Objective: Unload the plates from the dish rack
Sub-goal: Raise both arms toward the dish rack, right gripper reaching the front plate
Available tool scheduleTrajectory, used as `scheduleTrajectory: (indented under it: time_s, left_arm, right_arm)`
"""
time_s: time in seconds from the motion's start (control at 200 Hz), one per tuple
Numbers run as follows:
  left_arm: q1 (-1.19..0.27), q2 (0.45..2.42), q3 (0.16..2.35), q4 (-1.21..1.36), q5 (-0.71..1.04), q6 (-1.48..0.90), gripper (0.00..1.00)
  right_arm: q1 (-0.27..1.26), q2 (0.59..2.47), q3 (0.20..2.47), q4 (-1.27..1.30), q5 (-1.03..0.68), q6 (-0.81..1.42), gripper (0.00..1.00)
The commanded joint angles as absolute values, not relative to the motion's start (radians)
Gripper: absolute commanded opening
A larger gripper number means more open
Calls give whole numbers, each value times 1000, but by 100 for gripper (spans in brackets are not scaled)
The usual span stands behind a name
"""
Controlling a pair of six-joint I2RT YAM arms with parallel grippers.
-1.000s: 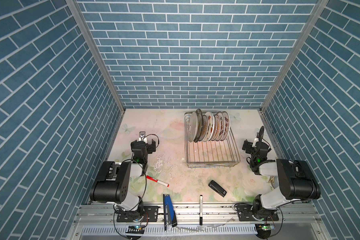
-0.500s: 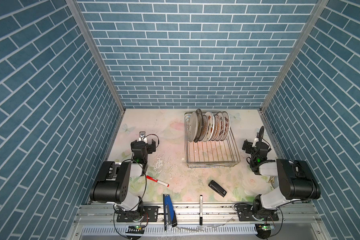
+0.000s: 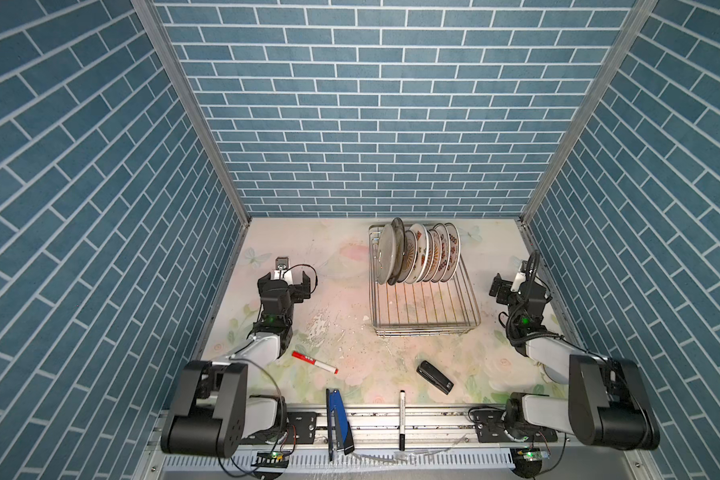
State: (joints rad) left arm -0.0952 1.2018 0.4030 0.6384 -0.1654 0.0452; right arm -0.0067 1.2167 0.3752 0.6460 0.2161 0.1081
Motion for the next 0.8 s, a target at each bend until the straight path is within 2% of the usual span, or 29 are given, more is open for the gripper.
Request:
scheduleTrajectory:
  time_s: [0.0,0.075,0.185,0.255,0.325,0.365,0.465,0.57,0.685,0.795]
  left_arm:
    - [-104,1076,417,527,-138,-102,100]
    - [-104,1001,411,486,-108,-351,100]
    - [-104,936,425,430,83,-507,100]
    - [-104,902,413,398,112,-640,100]
    - [-103,881,368,498,194,-693,100]
    - [-103,870,333,568,236,-721,100]
    - [-103,856,253,660,212,-928,100]
    - [-104,847,249,690,277,-930,100]
    - [-134,850,283,647,335,-922,100]
    - [-204,850,304,640,333,-839,100]
  right_arm:
    - [-4,1076,427,451,215,294,99]
    - [-5,987,419,379,178,473,99]
    - [-6,846,408,270,45,663,99]
    - [-6,763,405,259,-129,675,99]
    - [-8,682,412,229,-278,663,99]
    - [-8,641,387,270,-318,704,99]
    - [-7,584,313,390,-373,810,99]
    - [-3,612,335,396,-475,814,99]
    - [43,677,417,308,-482,754,99]
    - [201,745,540,156,-338,617,99]
